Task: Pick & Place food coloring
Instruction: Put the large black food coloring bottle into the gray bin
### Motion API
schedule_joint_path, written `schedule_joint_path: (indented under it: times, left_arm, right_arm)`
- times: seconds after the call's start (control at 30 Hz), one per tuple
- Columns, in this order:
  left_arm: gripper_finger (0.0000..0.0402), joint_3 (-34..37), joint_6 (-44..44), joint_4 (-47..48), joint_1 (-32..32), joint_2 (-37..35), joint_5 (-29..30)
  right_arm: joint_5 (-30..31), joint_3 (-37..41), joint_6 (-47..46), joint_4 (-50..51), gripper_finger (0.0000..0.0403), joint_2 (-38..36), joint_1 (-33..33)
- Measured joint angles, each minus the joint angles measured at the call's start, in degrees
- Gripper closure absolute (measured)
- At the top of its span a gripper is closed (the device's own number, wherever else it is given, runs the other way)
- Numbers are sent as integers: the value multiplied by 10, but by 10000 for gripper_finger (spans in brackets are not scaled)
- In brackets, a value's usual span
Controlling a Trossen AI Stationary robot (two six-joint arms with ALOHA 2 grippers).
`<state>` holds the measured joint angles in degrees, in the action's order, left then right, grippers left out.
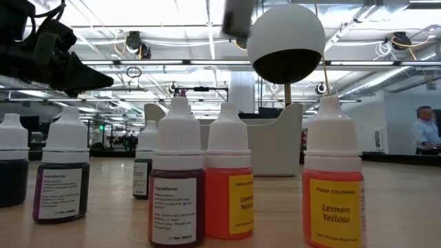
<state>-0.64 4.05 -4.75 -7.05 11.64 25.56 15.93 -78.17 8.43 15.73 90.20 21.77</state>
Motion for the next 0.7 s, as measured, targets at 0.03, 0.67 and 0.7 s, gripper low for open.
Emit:
schedule_joint_path:
  times: [0.03, 0.67, 0.7]
  left_arm:
    - [369, 0, -5, 0, 0, 0, 0]
    - [369, 0, -11, 2, 0, 0, 0]
    - [369, 0, -11, 2, 0, 0, 0]
  right_arm:
    - [-3, 0, 11, -22, 291, 16, -9]
    - [-15, 0, 17, -165, 291, 167, -95]
    - [-18, 0, 14, -164, 291, 170, -98]
